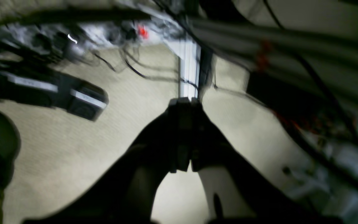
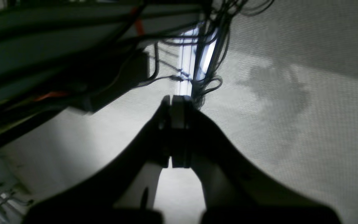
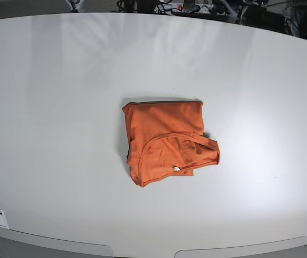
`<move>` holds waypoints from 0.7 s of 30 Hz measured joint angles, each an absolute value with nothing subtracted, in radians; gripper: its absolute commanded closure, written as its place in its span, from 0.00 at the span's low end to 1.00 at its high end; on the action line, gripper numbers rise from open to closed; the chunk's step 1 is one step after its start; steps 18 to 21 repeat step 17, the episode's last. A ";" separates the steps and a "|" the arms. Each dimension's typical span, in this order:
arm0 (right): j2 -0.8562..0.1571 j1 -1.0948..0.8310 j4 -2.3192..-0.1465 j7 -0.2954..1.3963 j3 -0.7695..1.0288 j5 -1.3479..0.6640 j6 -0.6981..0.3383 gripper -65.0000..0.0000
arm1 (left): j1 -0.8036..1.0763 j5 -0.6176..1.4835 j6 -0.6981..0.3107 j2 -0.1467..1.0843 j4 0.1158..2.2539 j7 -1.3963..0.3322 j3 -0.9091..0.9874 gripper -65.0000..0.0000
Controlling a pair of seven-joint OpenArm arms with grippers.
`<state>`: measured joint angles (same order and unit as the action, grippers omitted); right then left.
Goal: Fold the T-shirt properly
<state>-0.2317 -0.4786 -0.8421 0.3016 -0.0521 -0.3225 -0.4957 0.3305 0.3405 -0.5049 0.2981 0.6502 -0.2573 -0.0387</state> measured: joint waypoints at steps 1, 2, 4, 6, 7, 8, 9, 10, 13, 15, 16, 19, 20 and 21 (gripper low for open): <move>-0.229 -0.461 -0.825 0.295 -0.075 -0.294 -0.469 1.00 | 0.318 0.321 -0.454 0.285 0.641 -0.233 -0.062 1.00; -0.221 -0.443 -0.810 0.296 -0.094 -0.269 -0.443 1.00 | 0.307 0.310 -0.397 0.268 0.635 -0.214 -0.088 1.00; -0.200 -0.411 -0.794 0.295 -0.131 -0.239 -0.402 1.00 | 0.295 0.297 -0.292 0.233 0.629 -0.186 -0.146 1.00; -0.171 -0.382 -0.790 0.291 -0.161 -0.220 -0.366 1.00 | 0.291 0.297 -0.204 0.204 0.627 -0.153 -0.204 1.00; -0.156 -0.374 -0.791 0.286 -0.170 -0.221 -0.356 1.00 | 0.292 0.296 -0.175 0.195 0.628 -0.131 -0.229 1.00; -0.142 -0.369 -0.792 0.280 -0.178 -0.228 -0.350 1.00 | 0.291 0.301 -0.145 0.187 0.628 -0.126 -0.251 1.00; -0.130 -0.369 -0.792 0.280 -0.181 -0.227 -0.343 1.00 | 0.291 0.303 -0.120 0.181 0.628 -0.126 -0.269 1.00; -0.120 -0.370 -0.791 0.281 -0.181 -0.212 -0.339 1.00 | 0.291 0.314 -0.108 0.179 0.628 -0.126 -0.286 1.00; -0.101 -0.381 -0.790 0.292 -0.181 -0.140 -0.295 1.00 | 0.288 0.363 -0.089 0.180 0.627 -0.125 -0.344 1.00; -0.096 -0.382 -0.790 0.292 -0.181 -0.130 -0.296 1.00 | 0.282 0.369 -0.086 0.179 0.627 -0.123 -0.375 1.00; -0.093 -0.381 -0.790 0.291 -0.181 -0.130 -0.296 1.00 | 0.279 0.370 -0.086 0.176 0.627 -0.123 -0.381 1.00; -0.091 -0.379 -0.790 0.290 -0.181 -0.130 -0.310 1.00 | 0.274 0.371 -0.086 0.174 0.627 -0.123 -0.381 1.00; -0.091 -0.379 -0.790 0.290 -0.181 -0.130 -0.310 1.00 | 0.274 0.371 -0.086 0.174 0.627 -0.123 -0.381 1.00; -0.091 -0.379 -0.790 0.290 -0.181 -0.130 -0.310 1.00 | 0.274 0.371 -0.086 0.174 0.627 -0.123 -0.381 1.00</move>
